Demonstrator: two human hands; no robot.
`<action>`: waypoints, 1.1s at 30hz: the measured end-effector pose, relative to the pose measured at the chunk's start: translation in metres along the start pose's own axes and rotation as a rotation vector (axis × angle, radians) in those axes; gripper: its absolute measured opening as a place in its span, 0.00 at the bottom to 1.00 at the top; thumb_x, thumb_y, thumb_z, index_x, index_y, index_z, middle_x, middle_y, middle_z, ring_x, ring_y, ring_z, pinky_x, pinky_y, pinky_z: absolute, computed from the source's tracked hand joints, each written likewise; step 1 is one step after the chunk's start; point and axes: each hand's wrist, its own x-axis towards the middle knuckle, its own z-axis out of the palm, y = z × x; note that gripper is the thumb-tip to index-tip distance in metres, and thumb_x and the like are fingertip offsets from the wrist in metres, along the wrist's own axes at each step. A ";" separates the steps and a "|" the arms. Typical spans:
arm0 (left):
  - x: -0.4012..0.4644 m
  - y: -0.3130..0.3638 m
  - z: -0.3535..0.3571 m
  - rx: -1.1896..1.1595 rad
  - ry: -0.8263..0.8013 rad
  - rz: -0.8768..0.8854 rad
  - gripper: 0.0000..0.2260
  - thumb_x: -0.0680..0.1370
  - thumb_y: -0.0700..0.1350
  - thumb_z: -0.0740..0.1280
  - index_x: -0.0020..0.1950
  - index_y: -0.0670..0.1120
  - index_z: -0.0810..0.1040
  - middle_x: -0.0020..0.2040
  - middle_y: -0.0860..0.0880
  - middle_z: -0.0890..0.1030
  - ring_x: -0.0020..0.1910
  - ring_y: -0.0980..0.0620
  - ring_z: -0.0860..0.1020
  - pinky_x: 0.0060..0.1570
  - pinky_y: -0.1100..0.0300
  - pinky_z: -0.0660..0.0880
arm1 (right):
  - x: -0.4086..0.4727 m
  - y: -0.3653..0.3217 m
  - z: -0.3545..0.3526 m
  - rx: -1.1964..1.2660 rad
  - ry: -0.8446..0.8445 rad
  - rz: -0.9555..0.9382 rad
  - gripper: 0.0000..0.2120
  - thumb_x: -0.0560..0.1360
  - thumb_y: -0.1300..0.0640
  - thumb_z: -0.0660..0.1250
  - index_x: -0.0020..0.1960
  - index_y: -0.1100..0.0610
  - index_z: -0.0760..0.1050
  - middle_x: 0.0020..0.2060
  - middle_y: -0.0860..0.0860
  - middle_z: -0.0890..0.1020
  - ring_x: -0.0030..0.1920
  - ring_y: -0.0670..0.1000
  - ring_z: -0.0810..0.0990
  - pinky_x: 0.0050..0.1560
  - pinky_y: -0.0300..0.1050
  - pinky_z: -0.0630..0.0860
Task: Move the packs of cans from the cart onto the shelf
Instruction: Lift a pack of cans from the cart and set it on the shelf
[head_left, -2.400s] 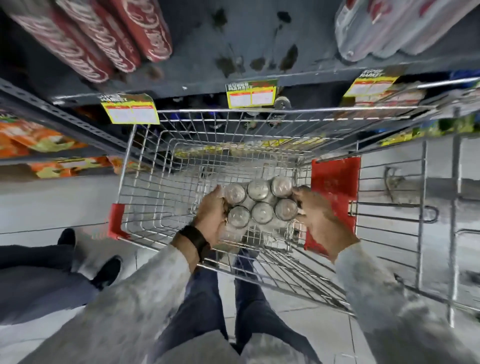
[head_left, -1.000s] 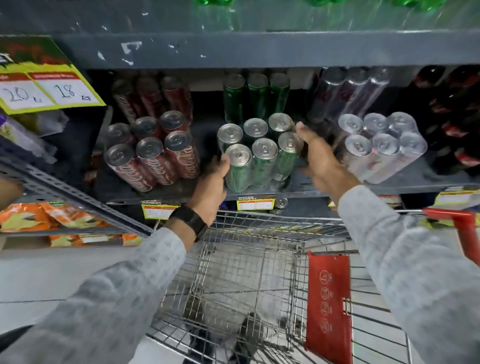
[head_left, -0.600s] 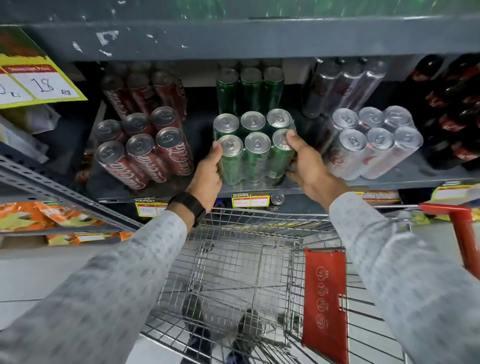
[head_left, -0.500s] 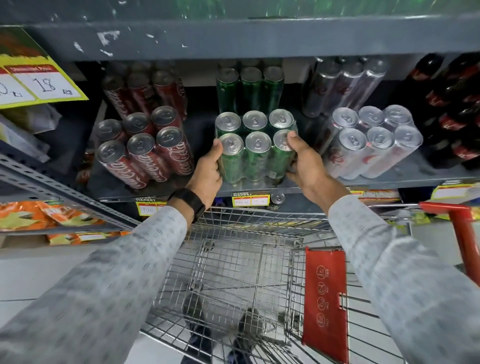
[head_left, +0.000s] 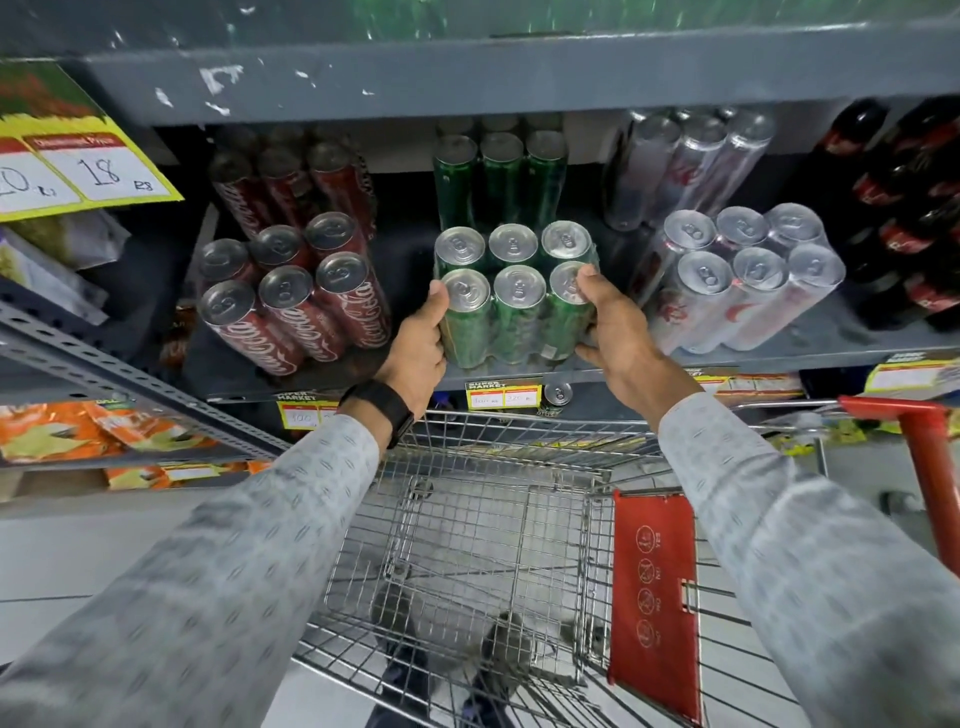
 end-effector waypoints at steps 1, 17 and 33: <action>0.001 0.000 0.000 -0.006 0.007 -0.003 0.26 0.82 0.59 0.55 0.76 0.46 0.66 0.75 0.46 0.70 0.73 0.50 0.69 0.63 0.62 0.66 | -0.001 0.001 0.000 -0.002 -0.001 0.000 0.19 0.80 0.38 0.59 0.67 0.43 0.75 0.63 0.45 0.81 0.62 0.50 0.79 0.57 0.48 0.74; -0.001 -0.004 0.000 -0.009 0.013 0.025 0.25 0.83 0.59 0.54 0.74 0.46 0.68 0.72 0.47 0.74 0.60 0.56 0.74 0.42 0.71 0.73 | 0.002 -0.001 0.000 0.020 -0.021 -0.003 0.09 0.81 0.41 0.59 0.53 0.41 0.76 0.48 0.40 0.81 0.50 0.41 0.79 0.49 0.44 0.74; 0.002 -0.007 0.000 -0.024 0.014 0.015 0.23 0.82 0.61 0.55 0.71 0.49 0.71 0.56 0.54 0.78 0.52 0.59 0.78 0.55 0.65 0.74 | -0.002 -0.002 0.001 0.024 -0.029 -0.047 0.11 0.83 0.43 0.57 0.55 0.42 0.76 0.47 0.41 0.83 0.48 0.41 0.81 0.43 0.39 0.74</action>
